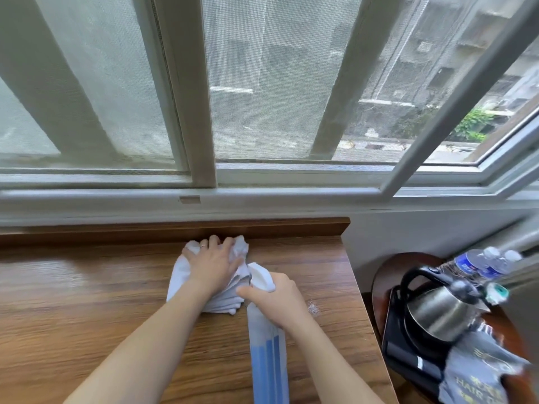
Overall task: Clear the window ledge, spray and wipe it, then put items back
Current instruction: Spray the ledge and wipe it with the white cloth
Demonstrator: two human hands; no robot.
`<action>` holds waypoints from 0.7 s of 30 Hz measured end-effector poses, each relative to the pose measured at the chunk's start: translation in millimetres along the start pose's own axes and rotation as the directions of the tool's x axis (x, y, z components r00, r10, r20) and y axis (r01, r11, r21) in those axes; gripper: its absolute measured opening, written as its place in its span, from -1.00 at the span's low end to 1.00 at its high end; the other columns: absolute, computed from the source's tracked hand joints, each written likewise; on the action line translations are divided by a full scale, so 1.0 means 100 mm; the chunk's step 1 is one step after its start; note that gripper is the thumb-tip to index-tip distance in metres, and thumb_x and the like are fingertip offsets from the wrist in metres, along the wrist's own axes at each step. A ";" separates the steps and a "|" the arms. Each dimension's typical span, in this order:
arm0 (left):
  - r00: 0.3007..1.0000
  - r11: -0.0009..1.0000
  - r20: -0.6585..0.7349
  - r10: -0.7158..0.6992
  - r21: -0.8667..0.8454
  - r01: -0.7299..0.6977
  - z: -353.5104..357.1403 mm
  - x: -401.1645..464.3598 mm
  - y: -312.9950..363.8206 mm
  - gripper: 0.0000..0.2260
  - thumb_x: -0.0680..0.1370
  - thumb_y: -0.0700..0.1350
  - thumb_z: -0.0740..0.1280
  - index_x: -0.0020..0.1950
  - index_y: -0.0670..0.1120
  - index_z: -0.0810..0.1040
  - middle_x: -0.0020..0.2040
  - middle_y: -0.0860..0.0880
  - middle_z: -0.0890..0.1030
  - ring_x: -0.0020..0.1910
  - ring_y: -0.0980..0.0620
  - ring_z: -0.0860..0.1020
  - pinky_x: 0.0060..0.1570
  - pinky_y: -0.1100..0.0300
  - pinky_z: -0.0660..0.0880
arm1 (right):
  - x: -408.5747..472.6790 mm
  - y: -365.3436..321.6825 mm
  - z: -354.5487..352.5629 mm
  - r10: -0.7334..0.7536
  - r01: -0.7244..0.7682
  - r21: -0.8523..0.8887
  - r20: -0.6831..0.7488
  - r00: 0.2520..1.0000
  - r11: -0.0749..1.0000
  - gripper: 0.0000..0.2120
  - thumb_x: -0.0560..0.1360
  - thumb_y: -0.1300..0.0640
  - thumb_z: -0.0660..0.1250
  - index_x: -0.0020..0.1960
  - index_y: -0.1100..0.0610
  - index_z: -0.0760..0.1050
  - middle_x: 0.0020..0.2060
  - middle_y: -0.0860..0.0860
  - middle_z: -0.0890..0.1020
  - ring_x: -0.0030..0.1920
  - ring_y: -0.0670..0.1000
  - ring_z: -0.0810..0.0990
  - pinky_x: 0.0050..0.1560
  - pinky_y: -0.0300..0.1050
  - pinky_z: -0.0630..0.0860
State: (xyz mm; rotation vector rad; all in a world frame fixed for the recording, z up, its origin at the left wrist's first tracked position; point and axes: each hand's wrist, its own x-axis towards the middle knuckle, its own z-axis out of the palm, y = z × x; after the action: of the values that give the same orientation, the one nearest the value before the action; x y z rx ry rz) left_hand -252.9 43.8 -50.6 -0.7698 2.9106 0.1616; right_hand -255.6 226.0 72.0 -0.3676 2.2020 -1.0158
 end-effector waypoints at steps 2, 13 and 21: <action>1.000 1.000 -0.001 -0.012 -0.017 0.012 -0.01 -0.04 0.03 -0.45 0.54 0.34 0.09 0.46 0.12 0.25 0.32 -0.07 0.38 0.30 -0.18 0.35 0.24 -0.39 0.17 | -0.01 0.03 -0.03 0.004 -0.004 0.010 -0.009 1.000 1.000 -0.75 0.41 -0.10 0.44 -0.29 0.03 0.48 -0.38 -0.10 0.53 -0.33 -0.13 0.44 -0.29 -0.17 0.33; 0.986 0.993 -0.118 0.119 0.019 -0.118 0.22 -0.74 0.01 -0.48 0.34 0.34 0.22 0.18 0.09 0.51 -0.07 -0.12 0.56 -0.17 -0.19 0.58 -0.04 -0.31 0.39 | -0.07 0.13 -0.15 0.046 -0.044 0.037 -0.056 0.997 0.998 -0.73 0.36 -0.14 0.43 -0.33 -0.01 0.45 -0.42 -0.11 0.50 -0.35 -0.09 0.44 -0.28 -0.14 0.35; 0.923 0.971 -0.305 0.236 0.102 -0.215 0.31 -0.94 0.01 -0.64 0.39 0.23 0.23 -0.01 0.01 0.56 -0.23 -0.08 0.47 -0.26 -0.15 0.47 -0.12 -0.11 0.31 | -0.13 0.17 -0.13 0.073 -0.071 0.027 -0.057 0.996 0.997 -0.69 0.39 -0.16 0.43 -0.09 0.08 0.59 -0.28 -0.10 0.58 -0.23 -0.07 0.52 -0.20 -0.11 0.40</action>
State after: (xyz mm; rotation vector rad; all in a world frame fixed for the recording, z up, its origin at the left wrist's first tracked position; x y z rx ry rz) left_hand -169.3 94.9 -66.7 -0.4846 3.2846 -0.0434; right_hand -254.7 250.6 71.3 -0.2485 2.2355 -1.0252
